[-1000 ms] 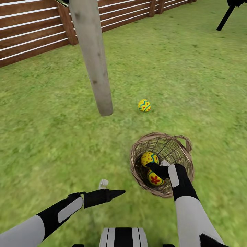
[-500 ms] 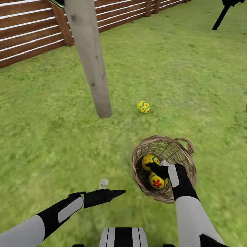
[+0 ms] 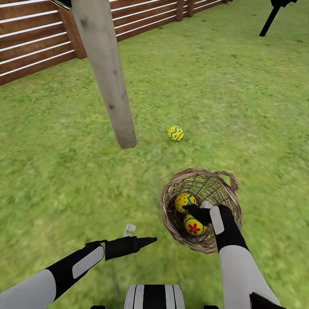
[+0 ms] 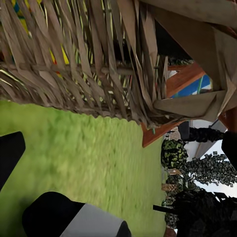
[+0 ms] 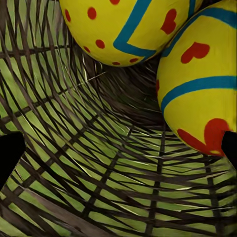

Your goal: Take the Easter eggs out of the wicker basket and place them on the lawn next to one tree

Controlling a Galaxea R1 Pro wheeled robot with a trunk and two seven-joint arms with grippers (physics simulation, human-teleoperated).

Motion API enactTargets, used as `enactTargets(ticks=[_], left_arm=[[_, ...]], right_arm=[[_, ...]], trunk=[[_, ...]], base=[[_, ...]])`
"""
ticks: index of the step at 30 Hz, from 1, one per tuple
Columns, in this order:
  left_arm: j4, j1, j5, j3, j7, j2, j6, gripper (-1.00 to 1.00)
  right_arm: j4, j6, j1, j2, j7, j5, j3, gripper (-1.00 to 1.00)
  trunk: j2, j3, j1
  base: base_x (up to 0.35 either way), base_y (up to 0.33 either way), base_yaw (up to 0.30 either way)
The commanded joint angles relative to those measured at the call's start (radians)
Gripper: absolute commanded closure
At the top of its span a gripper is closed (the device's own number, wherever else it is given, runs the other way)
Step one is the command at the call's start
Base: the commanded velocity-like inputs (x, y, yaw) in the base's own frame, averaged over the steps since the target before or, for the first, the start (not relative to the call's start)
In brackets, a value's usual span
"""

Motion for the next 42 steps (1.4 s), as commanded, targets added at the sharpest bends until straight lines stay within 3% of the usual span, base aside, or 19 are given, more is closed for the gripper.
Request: enactTargets(ticks=[1, 6, 20, 29, 34, 42], left_arm=[[0.0, -0.001, 0.011, -0.004, -0.001, 0.001, 0.008, -1.0], [0.0, -0.001, 0.011, -0.005, -0.001, 0.001, 0.008, -1.0], [-0.005, -0.001, 0.011, -0.005, -0.004, -0.003, 0.007, -1.0], [-0.007, -0.001, 0.005, -0.013, -0.004, -0.011, 0.007, -1.0], [-0.028, -0.001, 0.005, -0.013, -0.004, -0.011, 0.007, -1.0], [-0.034, -0.001, 0.004, -0.013, -0.004, -0.01, 0.007, -1.0]], right_arm=[[0.0, 0.003, -0.001, 0.001, -0.04, -0.012, -0.001, -1.0], [0.003, 0.003, -0.001, 0.001, -0.074, -0.015, -0.003, -1.0], [0.044, 0.001, -0.005, -0.001, -0.077, -0.01, -0.005, -1.0], [0.093, -0.073, -0.018, -0.042, -0.08, -0.009, -0.006, -1.0], [0.094, -0.123, -0.019, -0.042, -0.174, -0.013, -0.007, -1.0], [0.094, -0.146, -0.019, -0.036, -0.205, -0.014, -0.005, -1.0]], trunk=[[0.0, -0.001, 0.0], [0.0, -0.001, 0.0], [0.0, -0.001, 0.0], [0.0, -0.001, 0.0], [0.0, -0.001, 0.0], [0.0, -0.001, 0.0]], base=[[0.0, 0.0, 0.0], [0.0, 0.0, 0.0], [0.0, 0.0, 0.0], [0.0, 0.0, 0.0], [0.0, 0.0, 0.0], [0.0, 0.0, 0.0]])
